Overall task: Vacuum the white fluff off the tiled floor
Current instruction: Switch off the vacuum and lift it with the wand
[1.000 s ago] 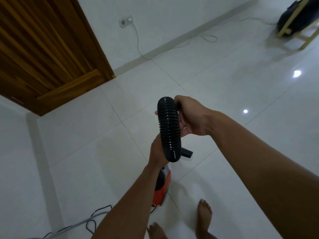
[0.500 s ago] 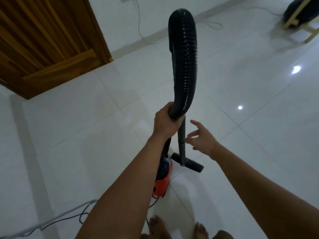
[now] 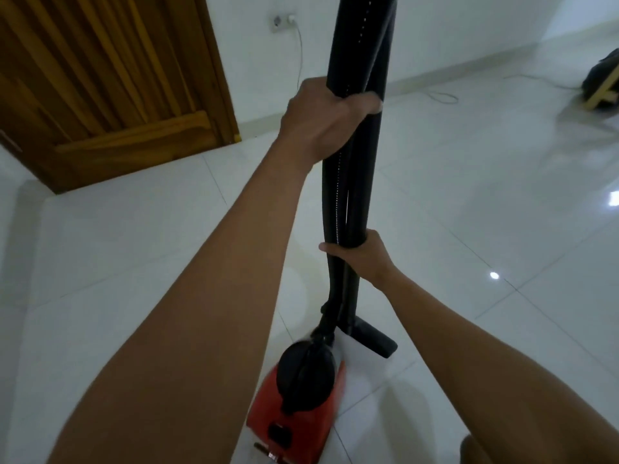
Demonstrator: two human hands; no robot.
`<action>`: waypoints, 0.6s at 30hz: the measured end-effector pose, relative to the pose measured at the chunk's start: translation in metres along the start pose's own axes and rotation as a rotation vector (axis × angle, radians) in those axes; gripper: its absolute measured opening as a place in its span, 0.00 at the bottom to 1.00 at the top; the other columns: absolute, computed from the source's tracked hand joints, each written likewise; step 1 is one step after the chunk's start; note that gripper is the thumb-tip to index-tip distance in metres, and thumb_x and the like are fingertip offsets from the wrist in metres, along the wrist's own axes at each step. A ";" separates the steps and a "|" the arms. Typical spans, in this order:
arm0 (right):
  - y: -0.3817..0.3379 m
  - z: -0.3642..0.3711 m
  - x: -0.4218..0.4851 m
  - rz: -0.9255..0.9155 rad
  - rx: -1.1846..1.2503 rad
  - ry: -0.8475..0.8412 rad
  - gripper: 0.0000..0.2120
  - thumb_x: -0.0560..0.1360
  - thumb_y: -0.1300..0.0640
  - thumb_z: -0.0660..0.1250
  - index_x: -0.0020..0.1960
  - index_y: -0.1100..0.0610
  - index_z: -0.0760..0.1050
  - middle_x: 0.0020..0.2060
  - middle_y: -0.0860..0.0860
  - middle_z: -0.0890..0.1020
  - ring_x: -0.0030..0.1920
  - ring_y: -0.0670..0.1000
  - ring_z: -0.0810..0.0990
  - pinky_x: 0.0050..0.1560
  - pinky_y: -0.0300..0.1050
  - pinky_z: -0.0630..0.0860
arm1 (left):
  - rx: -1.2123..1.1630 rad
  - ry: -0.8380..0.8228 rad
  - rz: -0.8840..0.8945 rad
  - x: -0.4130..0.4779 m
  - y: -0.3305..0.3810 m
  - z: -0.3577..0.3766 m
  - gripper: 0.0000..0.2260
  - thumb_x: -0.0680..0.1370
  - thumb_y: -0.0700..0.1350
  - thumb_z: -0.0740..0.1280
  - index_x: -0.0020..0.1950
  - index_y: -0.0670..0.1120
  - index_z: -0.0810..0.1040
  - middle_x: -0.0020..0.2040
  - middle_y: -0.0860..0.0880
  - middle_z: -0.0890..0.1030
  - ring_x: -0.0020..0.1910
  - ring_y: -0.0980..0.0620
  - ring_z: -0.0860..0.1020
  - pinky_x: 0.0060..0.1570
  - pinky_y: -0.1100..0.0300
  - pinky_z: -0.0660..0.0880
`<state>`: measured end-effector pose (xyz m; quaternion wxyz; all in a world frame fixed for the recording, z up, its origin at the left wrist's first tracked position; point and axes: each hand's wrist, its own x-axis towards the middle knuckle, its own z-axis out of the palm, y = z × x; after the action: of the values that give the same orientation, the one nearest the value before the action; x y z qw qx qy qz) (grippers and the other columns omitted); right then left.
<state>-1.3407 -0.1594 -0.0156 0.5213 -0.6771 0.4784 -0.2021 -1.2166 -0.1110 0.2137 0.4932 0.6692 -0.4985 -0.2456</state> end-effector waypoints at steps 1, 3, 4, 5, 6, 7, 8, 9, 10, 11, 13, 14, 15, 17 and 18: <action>0.004 0.005 0.007 -0.029 0.021 0.019 0.26 0.61 0.41 0.83 0.52 0.55 0.83 0.44 0.49 0.87 0.45 0.49 0.87 0.51 0.52 0.85 | 0.004 -0.001 0.009 -0.001 -0.006 0.000 0.07 0.73 0.54 0.73 0.44 0.58 0.76 0.47 0.55 0.83 0.48 0.55 0.82 0.53 0.53 0.82; 0.012 0.014 0.015 -0.084 0.045 0.070 0.21 0.66 0.43 0.82 0.52 0.55 0.83 0.43 0.49 0.87 0.44 0.49 0.86 0.50 0.50 0.85 | -0.003 -0.022 0.052 -0.010 -0.023 0.007 0.11 0.73 0.59 0.73 0.51 0.57 0.77 0.51 0.57 0.82 0.50 0.59 0.81 0.54 0.58 0.80; 0.014 0.018 0.018 -0.110 0.055 0.103 0.20 0.68 0.43 0.81 0.52 0.54 0.82 0.43 0.48 0.86 0.44 0.48 0.86 0.49 0.48 0.85 | -0.028 -0.023 0.081 -0.017 -0.038 0.013 0.16 0.73 0.62 0.72 0.56 0.56 0.77 0.53 0.57 0.82 0.51 0.60 0.81 0.54 0.60 0.79; 0.017 0.022 0.022 -0.135 0.066 0.134 0.21 0.68 0.43 0.80 0.53 0.54 0.82 0.43 0.47 0.86 0.44 0.48 0.86 0.49 0.47 0.85 | -0.076 -0.006 0.104 -0.025 -0.057 0.020 0.20 0.74 0.63 0.71 0.61 0.54 0.77 0.55 0.57 0.82 0.53 0.62 0.81 0.54 0.62 0.78; 0.018 0.027 0.025 -0.149 0.061 0.150 0.22 0.68 0.42 0.80 0.55 0.54 0.82 0.43 0.47 0.85 0.45 0.49 0.85 0.48 0.46 0.84 | -0.133 0.025 0.107 -0.035 -0.081 0.027 0.21 0.76 0.63 0.68 0.64 0.53 0.76 0.57 0.58 0.81 0.54 0.62 0.80 0.54 0.63 0.78; 0.020 0.032 0.028 -0.167 0.049 0.156 0.24 0.68 0.41 0.80 0.56 0.54 0.82 0.44 0.47 0.85 0.44 0.49 0.85 0.47 0.46 0.84 | -0.182 0.056 0.086 -0.045 -0.109 0.034 0.18 0.79 0.61 0.65 0.65 0.53 0.74 0.58 0.59 0.80 0.55 0.63 0.79 0.55 0.64 0.76; 0.020 0.035 0.029 -0.187 0.034 0.151 0.26 0.68 0.40 0.79 0.58 0.55 0.82 0.45 0.48 0.86 0.44 0.49 0.85 0.47 0.46 0.84 | -0.199 0.083 0.033 -0.056 -0.140 0.042 0.16 0.82 0.59 0.60 0.66 0.54 0.72 0.61 0.59 0.78 0.58 0.61 0.77 0.58 0.62 0.73; 0.021 0.039 0.030 -0.219 0.027 0.151 0.27 0.68 0.40 0.79 0.59 0.57 0.82 0.45 0.48 0.86 0.44 0.50 0.85 0.47 0.47 0.84 | -0.183 0.101 -0.048 -0.070 -0.172 0.048 0.16 0.84 0.57 0.57 0.69 0.56 0.70 0.65 0.58 0.76 0.63 0.58 0.75 0.63 0.58 0.71; 0.021 0.042 0.028 -0.249 0.030 0.154 0.29 0.67 0.39 0.79 0.59 0.57 0.82 0.46 0.49 0.86 0.45 0.50 0.85 0.48 0.47 0.84 | -0.109 0.104 -0.133 -0.084 -0.205 0.054 0.18 0.84 0.55 0.56 0.74 0.56 0.68 0.70 0.55 0.73 0.68 0.54 0.72 0.68 0.53 0.68; 0.025 0.047 0.026 -0.278 0.040 0.157 0.29 0.67 0.39 0.79 0.60 0.58 0.83 0.46 0.50 0.86 0.45 0.50 0.85 0.48 0.47 0.84 | 0.006 0.068 -0.218 -0.103 -0.238 0.056 0.21 0.83 0.53 0.56 0.76 0.58 0.66 0.74 0.52 0.71 0.70 0.51 0.71 0.70 0.51 0.67; 0.028 0.052 0.023 -0.313 0.063 0.170 0.28 0.68 0.40 0.79 0.59 0.58 0.83 0.46 0.50 0.86 0.46 0.50 0.85 0.46 0.44 0.83 | 0.239 -0.118 -0.348 -0.141 -0.294 0.058 0.27 0.80 0.45 0.61 0.79 0.59 0.61 0.74 0.46 0.70 0.67 0.49 0.73 0.64 0.55 0.71; 0.030 0.055 0.020 -0.321 0.073 0.169 0.27 0.69 0.41 0.79 0.60 0.58 0.83 0.46 0.49 0.86 0.46 0.50 0.85 0.46 0.42 0.82 | 0.339 -0.245 -0.427 -0.163 -0.318 0.060 0.33 0.79 0.42 0.64 0.80 0.59 0.57 0.75 0.44 0.69 0.67 0.47 0.73 0.62 0.56 0.72; 0.032 0.057 0.019 -0.333 0.081 0.164 0.27 0.69 0.41 0.78 0.60 0.57 0.82 0.46 0.49 0.86 0.46 0.49 0.85 0.45 0.41 0.81 | 0.441 -0.372 -0.517 -0.186 -0.340 0.062 0.39 0.76 0.41 0.66 0.81 0.60 0.52 0.77 0.43 0.66 0.69 0.46 0.72 0.64 0.55 0.72; 0.035 0.060 0.017 -0.344 0.092 0.143 0.26 0.70 0.41 0.78 0.60 0.57 0.82 0.46 0.49 0.86 0.46 0.49 0.85 0.45 0.42 0.81 | 0.607 -0.586 -0.673 -0.227 -0.381 0.070 0.51 0.71 0.44 0.72 0.80 0.64 0.38 0.78 0.43 0.64 0.71 0.42 0.70 0.67 0.48 0.72; 0.036 0.062 0.016 -0.347 0.095 0.134 0.26 0.70 0.41 0.78 0.60 0.57 0.82 0.46 0.49 0.85 0.45 0.49 0.84 0.46 0.42 0.82 | 0.657 -0.631 -0.719 -0.244 -0.400 0.075 0.58 0.68 0.45 0.75 0.76 0.69 0.32 0.76 0.43 0.66 0.69 0.40 0.73 0.64 0.44 0.75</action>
<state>-1.3015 -0.1410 -0.0751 0.4768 -0.7093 0.3780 -0.3559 -1.2012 0.0866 -0.2176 -0.0270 0.8088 -0.4129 -0.4178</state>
